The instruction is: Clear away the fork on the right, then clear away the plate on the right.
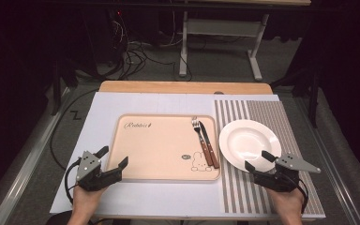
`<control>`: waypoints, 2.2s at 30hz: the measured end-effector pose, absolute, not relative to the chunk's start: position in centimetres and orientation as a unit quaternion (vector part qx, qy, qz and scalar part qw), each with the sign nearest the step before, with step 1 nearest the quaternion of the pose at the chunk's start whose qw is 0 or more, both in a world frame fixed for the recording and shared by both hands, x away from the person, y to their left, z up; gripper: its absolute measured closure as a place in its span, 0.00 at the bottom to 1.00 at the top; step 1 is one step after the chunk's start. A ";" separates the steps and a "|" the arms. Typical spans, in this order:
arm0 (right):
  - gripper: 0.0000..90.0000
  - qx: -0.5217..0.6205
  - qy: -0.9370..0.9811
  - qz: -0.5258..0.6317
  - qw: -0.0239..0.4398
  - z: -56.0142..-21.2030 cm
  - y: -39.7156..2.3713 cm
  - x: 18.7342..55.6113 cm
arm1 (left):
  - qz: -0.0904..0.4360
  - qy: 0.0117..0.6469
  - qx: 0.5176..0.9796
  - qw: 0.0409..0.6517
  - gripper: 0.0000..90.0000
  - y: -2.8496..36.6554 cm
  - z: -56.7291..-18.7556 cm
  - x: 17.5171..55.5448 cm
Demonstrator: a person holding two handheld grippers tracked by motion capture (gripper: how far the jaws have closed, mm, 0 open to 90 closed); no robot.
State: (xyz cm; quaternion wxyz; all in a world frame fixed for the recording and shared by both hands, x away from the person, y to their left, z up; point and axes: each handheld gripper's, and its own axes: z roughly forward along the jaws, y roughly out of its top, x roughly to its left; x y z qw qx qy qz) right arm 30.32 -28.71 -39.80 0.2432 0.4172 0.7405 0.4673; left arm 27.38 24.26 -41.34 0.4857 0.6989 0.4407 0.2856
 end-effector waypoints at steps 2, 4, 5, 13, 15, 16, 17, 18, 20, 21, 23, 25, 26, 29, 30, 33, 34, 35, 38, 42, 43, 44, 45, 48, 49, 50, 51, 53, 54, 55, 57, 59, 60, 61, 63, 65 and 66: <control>0.26 0.421 0.736 0.470 0.246 -39.9 -29.1 30.0 | 0.286 0.441 0.698 0.486 0.22 24.3 -41.3 27.3; 0.25 0.427 0.729 0.475 0.247 -40.0 -29.6 29.8 | 0.286 0.439 0.699 0.486 0.22 24.3 -41.3 27.3; 0.24 0.431 0.726 0.476 0.246 -40.1 -29.9 29.7 | 0.287 0.439 0.699 0.487 0.22 24.2 -41.3 27.3; 0.20 0.452 0.713 0.476 0.247 -40.4 -31.0 29.9 | 0.284 0.442 0.697 0.489 0.22 24.3 -41.3 27.3; 0.20 0.453 0.712 0.475 0.249 -40.4 -31.1 29.9 | 0.284 0.446 0.694 0.489 0.22 24.3 -41.3 27.2; 0.19 0.453 0.712 0.476 0.247 -40.4 -31.2 30.0 | 0.281 0.445 0.693 0.492 0.22 24.3 -41.3 27.3; 0.19 0.454 0.711 0.477 0.247 -40.5 -31.1 30.0 | 0.283 0.446 0.694 0.489 0.22 24.3 -41.3 27.3; 0.19 0.455 0.712 0.474 0.247 -40.5 -31.1 30.1 | 0.281 0.445 0.694 0.491 0.22 24.3 -41.3 27.3; 0.19 0.458 0.712 0.470 0.249 -40.5 -31.2 30.2 | 0.284 0.445 0.694 0.489 0.22 24.3 -41.3 27.3; 0.20 0.459 0.710 0.471 0.253 -40.5 -31.2 30.2 | 0.285 0.446 0.694 0.488 0.23 24.3 -41.3 27.2; 0.20 0.462 0.706 0.472 0.255 -40.5 -31.2 30.2 | 0.285 0.445 0.693 0.490 0.23 24.3 -41.3 27.3; 0.20 0.465 0.704 0.473 0.253 -40.5 -31.3 30.3 | 0.285 0.445 0.693 0.490 0.24 24.3 -41.3 27.3; 0.20 0.466 0.704 0.472 0.253 -40.4 -31.4 30.4 | 0.286 0.444 0.693 0.490 0.24 24.3 -41.3 27.2; 0.19 0.469 0.701 0.473 0.255 -40.3 -31.4 30.5 | 0.289 0.442 0.695 0.488 0.24 24.2 -41.3 27.2; 0.18 0.468 0.701 0.473 0.254 -40.3 -31.5 30.5 | 0.290 0.441 0.696 0.487 0.24 24.1 -41.3 27.2; 0.18 0.467 0.703 0.471 0.257 -40.1 -31.6 30.7 | 0.292 0.438 0.697 0.486 0.24 24.0 -41.2 27.2; 0.18 0.468 0.703 0.470 0.257 -40.1 -31.6 30.7 | 0.292 0.438 0.697 0.486 0.24 24.0 -41.2 27.1; 0.18 0.469 0.703 0.469 0.257 -40.1 -31.6 30.8 | 0.293 0.438 0.697 0.487 0.24 24.0 -41.2 27.1; 0.18 0.471 0.702 0.470 0.255 -40.1 -31.8 31.2 | 0.294 0.438 0.696 0.487 0.24 24.0 -41.2 27.1; 0.19 0.474 0.703 0.463 0.257 -40.1 -31.8 31.6 | 0.294 0.436 0.697 0.487 0.25 23.9 -41.3 27.2; 0.19 0.476 0.703 0.462 0.257 -40.1 -31.8 31.7 | 0.294 0.436 0.698 0.487 0.25 23.9 -41.3 27.2; 0.19 0.477 0.703 0.461 0.257 -40.1 -31.8 31.9 | 0.295 0.436 0.698 0.487 0.26 23.9 -41.3 27.1; 0.19 0.479 0.702 0.461 0.256 -40.1 -31.8 31.9 | 0.295 0.436 0.697 0.487 0.26 24.0 -41.3 27.1; 0.19 0.483 0.698 0.461 0.260 -40.1 -31.9 32.2 | 0.294 0.436 0.697 0.487 0.26 24.0 -41.3 27.2; 0.19 0.485 0.696 0.461 0.261 -40.1 -32.0 32.2 | 0.294 0.436 0.698 0.486 0.26 24.0 -41.3 27.2; 0.19 0.486 0.694 0.462 0.262 -40.0 -32.1 32.3 | 0.294 0.436 0.698 0.486 0.26 23.9 -41.3 27.2; 0.19 0.488 0.692 0.462 0.263 -40.0 -32.2 32.4 | 0.294 0.436 0.698 0.485 0.26 23.9 -41.3 27.2; 0.20 0.491 0.689 0.462 0.265 -40.0 -32.3 32.6 | 0.296 0.436 0.698 0.485 0.26 23.9 -41.3 27.2; 0.20 0.493 0.689 0.460 0.264 -40.0 -32.4 32.7 | 0.296 0.436 0.698 0.485 0.25 23.9 -41.3 27.2; 0.20 0.497 0.687 0.460 0.264 -40.0 -32.5 32.8 | 0.296 0.436 0.698 0.485 0.25 23.9 -41.3 27.2; 0.20 0.500 0.687 0.457 0.264 -40.1 -32.6 33.0 | 0.298 0.436 0.696 0.486 0.25 23.9 -41.3 27.2; 0.20 0.503 0.686 0.455 0.265 -40.1 -32.7 33.2 | 0.300 0.435 0.695 0.487 0.25 23.9 -41.3 27.1; 0.21 0.504 0.685 0.454 0.265 -40.1 -32.8 33.3 | 0.300 0.435 0.696 0.487 0.25 23.9 -41.3 27.1; 0.21 0.506 0.684 0.454 0.265 -40.1 -32.9 33.4 | 0.300 0.435 0.696 0.486 0.25 23.9 -41.3 27.1; 0.21 0.512 0.681 0.453 0.263 -40.1 -33.1 33.7 | 0.300 0.435 0.696 0.486 0.25 23.9 -41.3 27.2; 0.21 0.516 0.679 0.452 0.263 -40.2 -33.3 33.9 | 0.301 0.436 0.695 0.486 0.25 23.9 -41.3 27.1; 0.22 0.519 0.677 0.451 0.262 -40.2 -33.4 34.0 | 0.301 0.436 0.695 0.486 0.25 23.9 -41.3 27.1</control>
